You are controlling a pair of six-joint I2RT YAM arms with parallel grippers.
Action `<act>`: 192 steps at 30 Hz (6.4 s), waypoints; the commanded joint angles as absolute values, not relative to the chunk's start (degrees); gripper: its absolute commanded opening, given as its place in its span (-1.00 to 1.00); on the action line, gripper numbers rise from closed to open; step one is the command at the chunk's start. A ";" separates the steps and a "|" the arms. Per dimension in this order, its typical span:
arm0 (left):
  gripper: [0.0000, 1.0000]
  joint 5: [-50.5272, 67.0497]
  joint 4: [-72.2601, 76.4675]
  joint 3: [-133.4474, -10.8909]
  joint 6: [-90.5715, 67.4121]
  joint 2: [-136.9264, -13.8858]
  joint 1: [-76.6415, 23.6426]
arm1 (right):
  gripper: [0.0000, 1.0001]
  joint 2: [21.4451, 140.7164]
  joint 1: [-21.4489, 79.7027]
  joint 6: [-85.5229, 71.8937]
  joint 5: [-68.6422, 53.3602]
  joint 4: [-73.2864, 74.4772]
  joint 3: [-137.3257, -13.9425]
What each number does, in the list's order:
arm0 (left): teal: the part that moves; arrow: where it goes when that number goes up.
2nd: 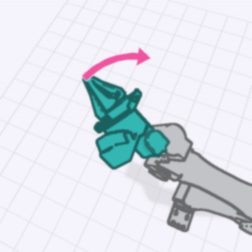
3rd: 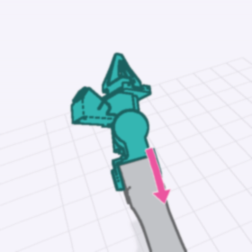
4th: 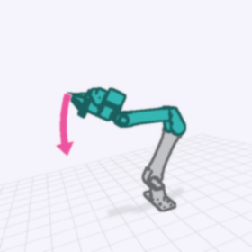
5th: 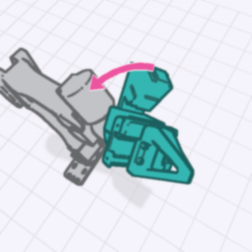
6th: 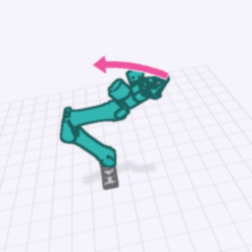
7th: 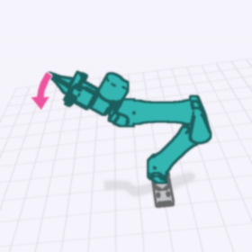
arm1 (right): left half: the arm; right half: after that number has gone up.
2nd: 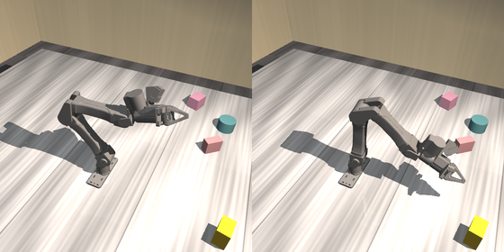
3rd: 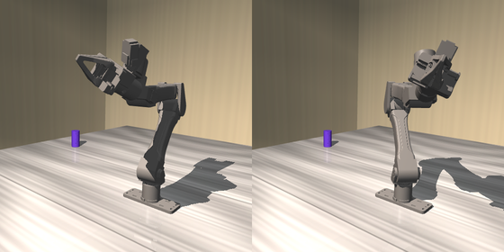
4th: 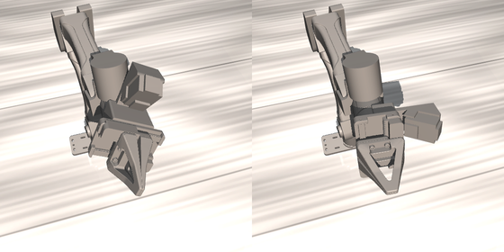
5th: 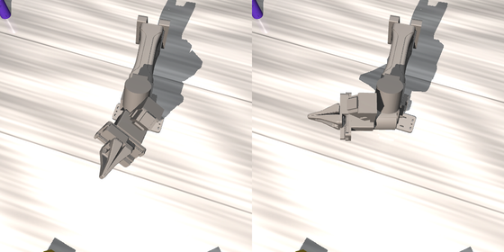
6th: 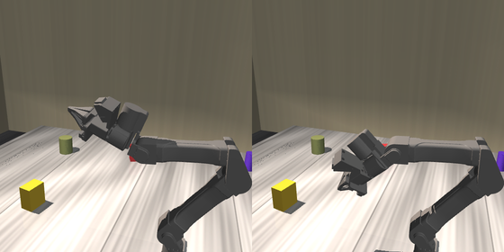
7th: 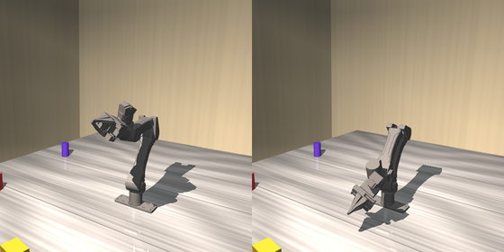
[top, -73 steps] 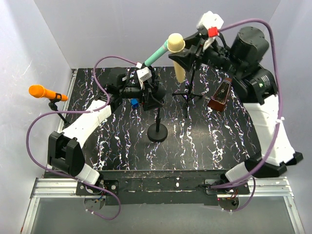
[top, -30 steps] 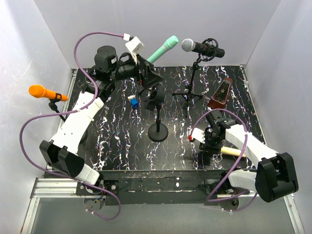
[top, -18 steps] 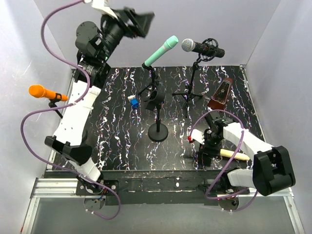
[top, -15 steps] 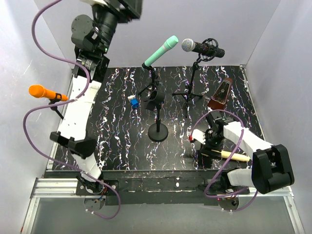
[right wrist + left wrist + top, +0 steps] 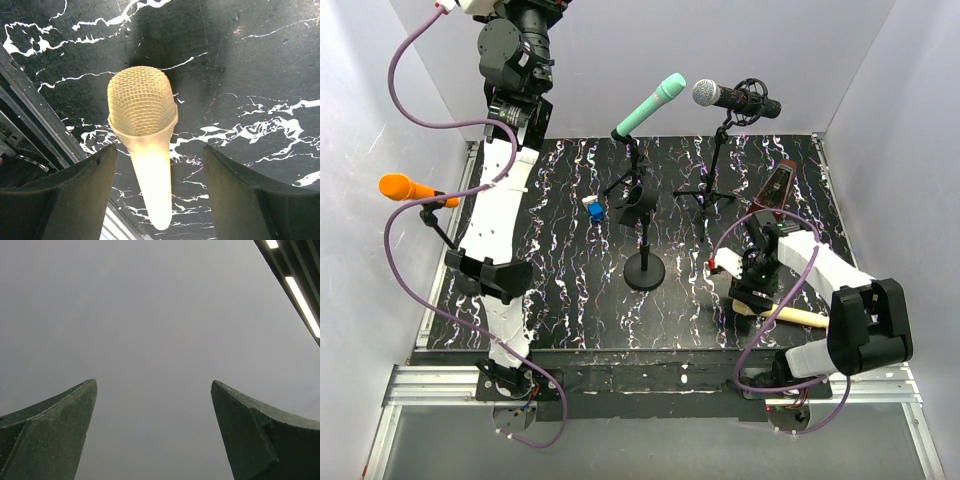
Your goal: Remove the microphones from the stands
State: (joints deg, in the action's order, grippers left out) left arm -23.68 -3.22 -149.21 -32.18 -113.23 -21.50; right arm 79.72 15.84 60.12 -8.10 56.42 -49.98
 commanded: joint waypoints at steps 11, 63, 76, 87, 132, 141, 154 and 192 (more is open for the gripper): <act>0.96 -28.92 -4.04 -155.21 -37.09 -116.81 -21.62 | 0.53 85.86 14.50 58.72 -10.46 61.00 -56.42; 0.91 60.55 -29.44 -83.84 16.96 -79.97 -18.54 | 0.86 78.05 13.97 17.32 -35.44 63.72 -96.77; 0.96 59.33 -38.47 -91.48 19.07 -83.41 -21.62 | 0.89 73.83 15.73 20.30 -24.60 64.94 -89.38; 0.89 57.76 -43.59 -94.83 27.40 -82.62 -25.91 | 0.90 75.05 15.82 16.70 -27.34 63.81 -90.00; 0.48 45.26 -36.83 -93.08 17.40 -78.92 -27.42 | 0.97 75.41 15.82 17.14 -17.33 61.00 -89.82; 0.18 50.18 -36.55 -94.92 19.50 -82.44 -27.51 | 0.97 75.41 15.82 17.23 -15.55 60.12 -88.69; -0.28 49.84 -42.46 -97.21 27.78 -84.90 -28.30 | 0.97 74.97 15.82 17.14 -16.35 59.41 -86.92; -1.00 -6.94 -21.44 -83.50 24.87 -75.33 -15.47 | 0.97 76.91 15.82 16.52 -18.20 59.41 -91.85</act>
State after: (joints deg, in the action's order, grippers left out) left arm -2.87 -28.99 -85.86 24.56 -77.56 -15.88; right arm 78.11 15.51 16.64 -17.74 61.04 -90.61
